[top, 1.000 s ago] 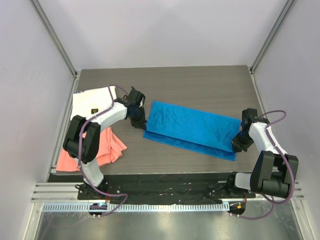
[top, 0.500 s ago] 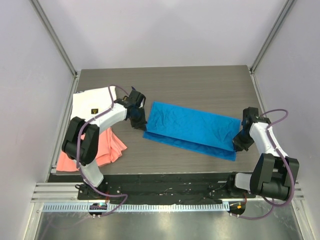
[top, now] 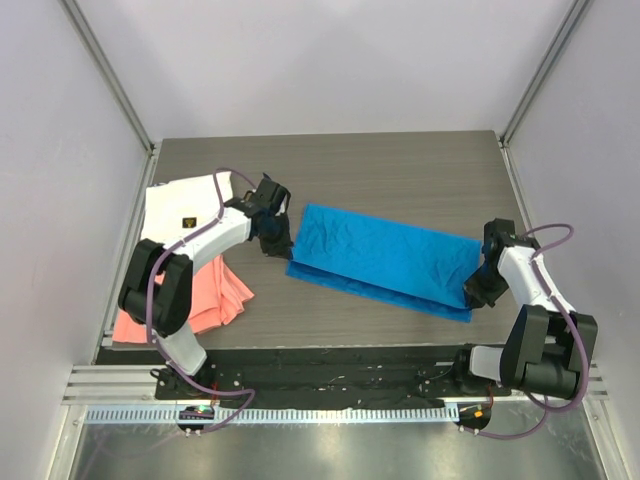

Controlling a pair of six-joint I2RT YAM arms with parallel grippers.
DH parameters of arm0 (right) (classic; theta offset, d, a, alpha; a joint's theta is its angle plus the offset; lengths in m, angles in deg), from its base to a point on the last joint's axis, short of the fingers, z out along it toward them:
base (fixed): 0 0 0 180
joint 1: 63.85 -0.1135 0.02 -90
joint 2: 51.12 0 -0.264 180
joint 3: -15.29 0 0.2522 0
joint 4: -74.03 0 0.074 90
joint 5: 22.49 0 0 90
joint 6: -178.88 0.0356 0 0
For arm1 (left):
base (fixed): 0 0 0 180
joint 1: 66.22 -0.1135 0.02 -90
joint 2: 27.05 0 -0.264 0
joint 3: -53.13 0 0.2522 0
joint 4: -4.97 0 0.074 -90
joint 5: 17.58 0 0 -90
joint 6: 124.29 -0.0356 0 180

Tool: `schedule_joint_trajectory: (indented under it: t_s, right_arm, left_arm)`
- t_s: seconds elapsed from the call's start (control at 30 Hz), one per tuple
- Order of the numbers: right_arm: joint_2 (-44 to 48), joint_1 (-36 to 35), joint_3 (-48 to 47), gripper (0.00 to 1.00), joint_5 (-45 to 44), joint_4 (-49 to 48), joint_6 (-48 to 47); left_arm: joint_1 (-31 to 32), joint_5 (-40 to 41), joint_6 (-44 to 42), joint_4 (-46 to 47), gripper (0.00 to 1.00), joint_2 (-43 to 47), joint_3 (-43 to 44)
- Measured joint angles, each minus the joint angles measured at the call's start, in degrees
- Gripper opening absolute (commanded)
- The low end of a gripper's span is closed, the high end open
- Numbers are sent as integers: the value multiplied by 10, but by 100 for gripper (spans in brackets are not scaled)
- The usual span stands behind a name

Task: Fold the napkin into a case and place the utensils inside
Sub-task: Fold and flatten the napkin at the center of the board.

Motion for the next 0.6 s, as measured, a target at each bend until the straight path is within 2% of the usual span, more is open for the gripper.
schedule_joint_trajectory:
  t_s: [0.27, 0.6]
  right_arm:
    - [-47, 0, 7, 5, 11, -11, 0]
    - [-52, 0, 18, 5, 12, -27, 5]
  left_arm:
    - [2, 5, 0, -2, 0, -11, -7]
    - [3, 7, 1, -1, 0, -28, -17]
